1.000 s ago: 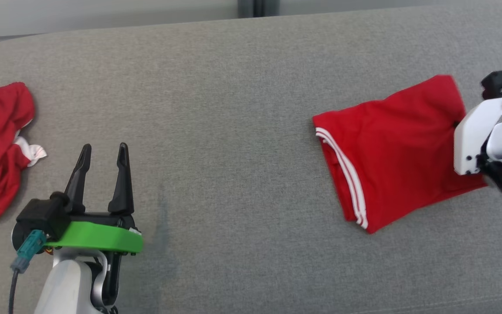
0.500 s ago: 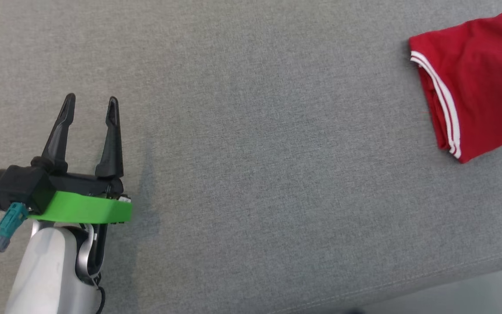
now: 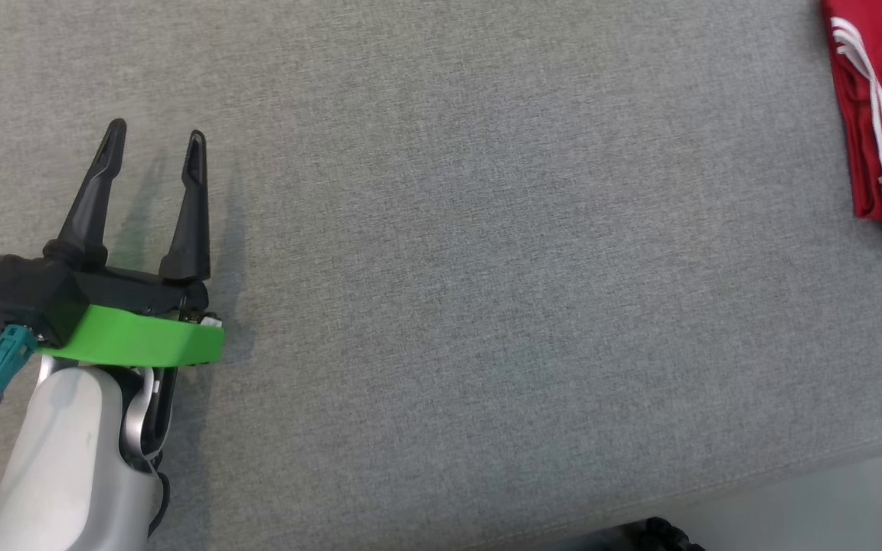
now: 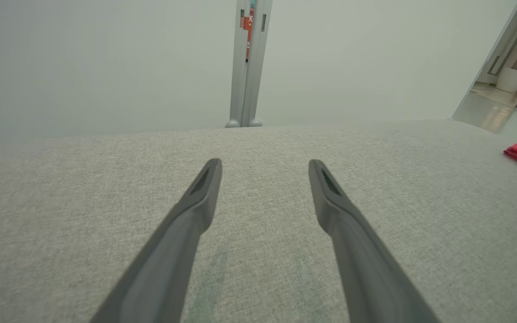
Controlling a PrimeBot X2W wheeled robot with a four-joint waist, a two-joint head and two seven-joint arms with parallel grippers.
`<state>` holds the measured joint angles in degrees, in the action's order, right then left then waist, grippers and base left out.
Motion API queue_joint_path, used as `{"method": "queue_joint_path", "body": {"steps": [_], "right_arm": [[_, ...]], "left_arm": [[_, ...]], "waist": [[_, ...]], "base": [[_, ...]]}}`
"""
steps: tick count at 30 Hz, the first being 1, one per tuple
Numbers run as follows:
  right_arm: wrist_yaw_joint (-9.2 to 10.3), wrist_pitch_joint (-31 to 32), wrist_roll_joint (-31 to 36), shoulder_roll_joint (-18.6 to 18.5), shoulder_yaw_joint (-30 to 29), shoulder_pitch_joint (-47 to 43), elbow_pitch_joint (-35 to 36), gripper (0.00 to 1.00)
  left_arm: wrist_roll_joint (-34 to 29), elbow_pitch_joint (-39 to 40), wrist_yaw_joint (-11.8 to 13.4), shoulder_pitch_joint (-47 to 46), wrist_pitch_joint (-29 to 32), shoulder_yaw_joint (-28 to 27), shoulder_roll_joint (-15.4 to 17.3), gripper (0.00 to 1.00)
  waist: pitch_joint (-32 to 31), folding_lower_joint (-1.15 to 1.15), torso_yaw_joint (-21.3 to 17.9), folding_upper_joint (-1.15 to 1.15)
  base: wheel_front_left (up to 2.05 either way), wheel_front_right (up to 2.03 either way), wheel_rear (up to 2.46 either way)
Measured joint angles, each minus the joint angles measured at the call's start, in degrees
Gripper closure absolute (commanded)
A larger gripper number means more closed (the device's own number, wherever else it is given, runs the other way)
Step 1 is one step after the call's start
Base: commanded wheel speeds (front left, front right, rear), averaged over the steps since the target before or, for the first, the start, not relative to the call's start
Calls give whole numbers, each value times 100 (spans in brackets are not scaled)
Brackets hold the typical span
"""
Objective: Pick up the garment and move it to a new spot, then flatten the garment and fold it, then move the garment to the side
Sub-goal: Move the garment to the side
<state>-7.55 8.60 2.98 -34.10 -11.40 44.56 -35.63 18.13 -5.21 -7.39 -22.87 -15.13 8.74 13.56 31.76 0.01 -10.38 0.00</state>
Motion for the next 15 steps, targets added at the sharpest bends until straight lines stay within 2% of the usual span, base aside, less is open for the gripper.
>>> {"method": "queue_joint_path", "body": {"steps": [3,7,15], "right_arm": [[0,-263,235,137,-35,-8,80,0],[0,-582,196,347,109,-113,134,0],[1,-1512,-639,1266,355,-971,669,0]], "left_arm": [[25,-60,0,-3,1,-5,-41,0],[58,-152,0,48,0,-65,-192,0],[137,-460,0,617,0,-320,-506,0]], "waist": [[-66,0,68,0],[-279,0,147,0],[-983,-1,395,0]], "base": [[0,0,0],[0,0,0],[0,0,0]]}}
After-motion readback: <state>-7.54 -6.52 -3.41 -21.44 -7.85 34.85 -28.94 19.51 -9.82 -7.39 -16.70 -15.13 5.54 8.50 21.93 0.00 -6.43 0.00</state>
